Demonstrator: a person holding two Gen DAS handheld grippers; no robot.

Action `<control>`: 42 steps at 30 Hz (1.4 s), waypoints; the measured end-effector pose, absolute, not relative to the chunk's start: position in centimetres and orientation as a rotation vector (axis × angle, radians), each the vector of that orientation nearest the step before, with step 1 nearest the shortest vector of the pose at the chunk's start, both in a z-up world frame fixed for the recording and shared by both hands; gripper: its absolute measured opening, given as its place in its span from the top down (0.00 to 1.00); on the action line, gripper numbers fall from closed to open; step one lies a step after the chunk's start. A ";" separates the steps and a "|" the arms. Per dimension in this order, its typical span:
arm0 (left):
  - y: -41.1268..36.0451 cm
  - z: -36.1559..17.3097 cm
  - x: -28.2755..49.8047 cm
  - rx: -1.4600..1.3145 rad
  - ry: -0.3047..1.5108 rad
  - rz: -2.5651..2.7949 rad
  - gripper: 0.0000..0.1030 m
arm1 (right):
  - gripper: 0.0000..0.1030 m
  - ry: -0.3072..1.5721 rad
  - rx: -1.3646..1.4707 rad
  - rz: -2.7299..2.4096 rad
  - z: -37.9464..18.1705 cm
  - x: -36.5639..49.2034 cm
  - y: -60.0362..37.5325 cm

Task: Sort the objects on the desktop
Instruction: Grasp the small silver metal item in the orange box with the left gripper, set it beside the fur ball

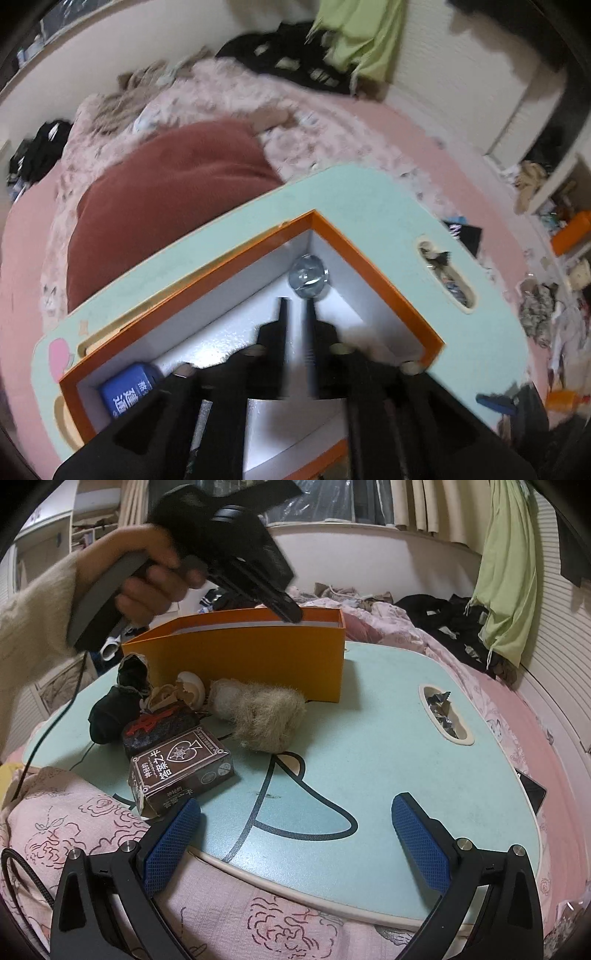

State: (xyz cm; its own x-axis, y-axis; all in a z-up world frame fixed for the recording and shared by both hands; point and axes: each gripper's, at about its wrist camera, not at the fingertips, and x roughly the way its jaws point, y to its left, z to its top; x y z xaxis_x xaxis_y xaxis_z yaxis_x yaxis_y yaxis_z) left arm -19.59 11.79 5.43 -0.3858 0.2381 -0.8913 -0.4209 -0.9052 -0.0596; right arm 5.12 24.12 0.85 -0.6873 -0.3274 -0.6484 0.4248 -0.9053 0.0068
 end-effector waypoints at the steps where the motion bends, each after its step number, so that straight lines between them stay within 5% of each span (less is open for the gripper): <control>1: 12.4 4.9 -20.3 -1.475 0.253 2.325 0.75 | 0.00 0.200 0.941 -2.552 0.8 5.1 24.2; 18: 13.0 2.1 -22.2 -1.525 0.089 2.321 0.84 | 0.00 0.199 0.939 -2.554 0.8 5.3 24.1; 29: 7.5 10.0 -9.9 -1.152 0.027 2.383 0.84 | 0.00 0.201 0.939 -2.555 0.7 5.2 24.1; 38: 6.4 6.9 -5.1 -1.128 0.075 2.390 0.81 | 0.00 0.197 0.935 -2.556 0.8 5.3 24.1; 42: 2.7 6.6 -3.0 -1.077 -0.092 2.429 0.77 | 0.00 0.185 0.939 -2.550 1.1 5.3 24.0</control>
State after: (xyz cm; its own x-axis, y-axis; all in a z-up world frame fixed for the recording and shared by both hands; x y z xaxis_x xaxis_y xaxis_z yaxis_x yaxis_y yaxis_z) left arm -2.97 2.72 6.56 -0.5762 0.4506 -0.6819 -0.3978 -0.8834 -0.2476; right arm 5.35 24.05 1.15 -0.6861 -0.3353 -0.6457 0.4251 -0.9050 0.0183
